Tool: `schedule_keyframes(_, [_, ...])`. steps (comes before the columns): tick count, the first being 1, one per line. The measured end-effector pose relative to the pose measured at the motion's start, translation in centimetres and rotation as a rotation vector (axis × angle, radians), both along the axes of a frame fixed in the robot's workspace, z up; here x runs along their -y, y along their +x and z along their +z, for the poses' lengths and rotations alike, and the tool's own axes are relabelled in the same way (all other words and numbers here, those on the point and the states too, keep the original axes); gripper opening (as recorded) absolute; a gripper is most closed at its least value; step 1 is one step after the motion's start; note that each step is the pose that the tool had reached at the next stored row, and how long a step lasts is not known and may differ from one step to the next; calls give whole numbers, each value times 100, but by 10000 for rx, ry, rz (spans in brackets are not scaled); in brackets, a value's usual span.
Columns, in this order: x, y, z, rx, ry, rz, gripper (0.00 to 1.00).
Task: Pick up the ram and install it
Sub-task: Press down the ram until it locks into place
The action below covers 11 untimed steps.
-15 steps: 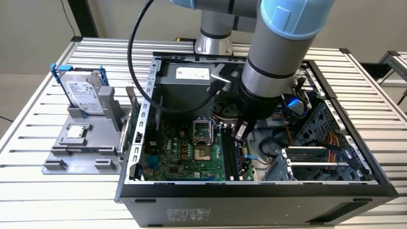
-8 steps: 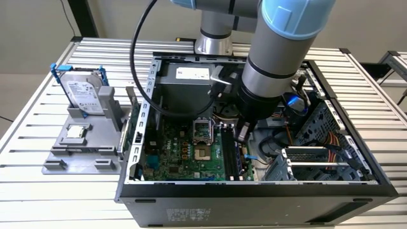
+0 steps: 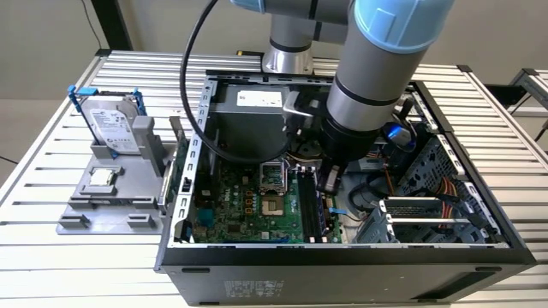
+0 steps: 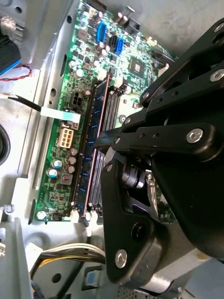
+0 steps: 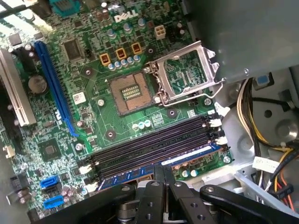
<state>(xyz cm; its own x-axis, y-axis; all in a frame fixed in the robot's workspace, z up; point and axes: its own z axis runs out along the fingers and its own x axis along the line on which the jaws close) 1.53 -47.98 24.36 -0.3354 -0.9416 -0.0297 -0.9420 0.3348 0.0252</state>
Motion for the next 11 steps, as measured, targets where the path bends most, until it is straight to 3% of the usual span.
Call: schedule_keyframes(11, [0, 29, 0, -12, -1, 1213, 0])
